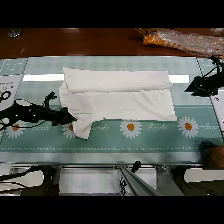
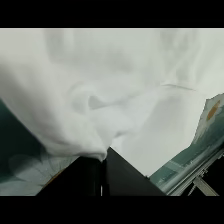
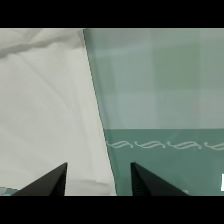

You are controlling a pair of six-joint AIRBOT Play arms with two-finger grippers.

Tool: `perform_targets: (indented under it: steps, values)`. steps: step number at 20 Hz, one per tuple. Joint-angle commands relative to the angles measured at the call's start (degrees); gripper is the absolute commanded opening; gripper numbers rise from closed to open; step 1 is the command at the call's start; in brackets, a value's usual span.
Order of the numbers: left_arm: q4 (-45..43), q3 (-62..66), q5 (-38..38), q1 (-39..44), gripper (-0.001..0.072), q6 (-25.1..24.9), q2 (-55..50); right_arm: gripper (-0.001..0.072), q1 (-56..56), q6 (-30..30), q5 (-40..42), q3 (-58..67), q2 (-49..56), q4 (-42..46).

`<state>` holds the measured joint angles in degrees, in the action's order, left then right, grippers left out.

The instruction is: Fold the shirts.

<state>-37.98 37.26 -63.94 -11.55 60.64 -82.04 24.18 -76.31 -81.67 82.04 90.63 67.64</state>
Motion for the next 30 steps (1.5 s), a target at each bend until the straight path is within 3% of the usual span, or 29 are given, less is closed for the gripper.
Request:
perform_targets:
  steps: [1, 3, 8, 11, 14, 30]
  values:
    - [0.55, -0.37, 0.55, -0.28, 0.0027, -0.37, -0.02, 0.047, 0.04, 0.42, -1.51, -0.02, -0.02, 3.23]
    - [0.55, -0.35, 0.0, -0.81, 0.0027, -0.37, 0.07, 0.047, 0.42, 0.85, -2.71, -0.13, -0.04, 6.6]
    - [0.55, -0.35, -1.27, -1.36, 0.0028, -0.42, 0.22, 0.0473, 8.31, 3.85, 2.86, -12.87, -4.83, -3.78]
    - [0.55, -0.35, -1.25, -1.36, 0.0027, -0.42, 0.26, 0.0529, 10.97, 7.37, 3.5, -21.66, -6.58, -5.4]
    - [0.68, -0.35, -1.25, -1.36, 0.0028, -0.39, 0.26, 0.0529, 10.73, 8.7, 4.96, -26.62, -6.58, -8.44]
    - [2.1, -0.33, -0.55, -1.42, 0.0027, -0.57, 0.26, 0.052, 8.26, 11.89, 12.15, -38.8, -6.56, -16.57]
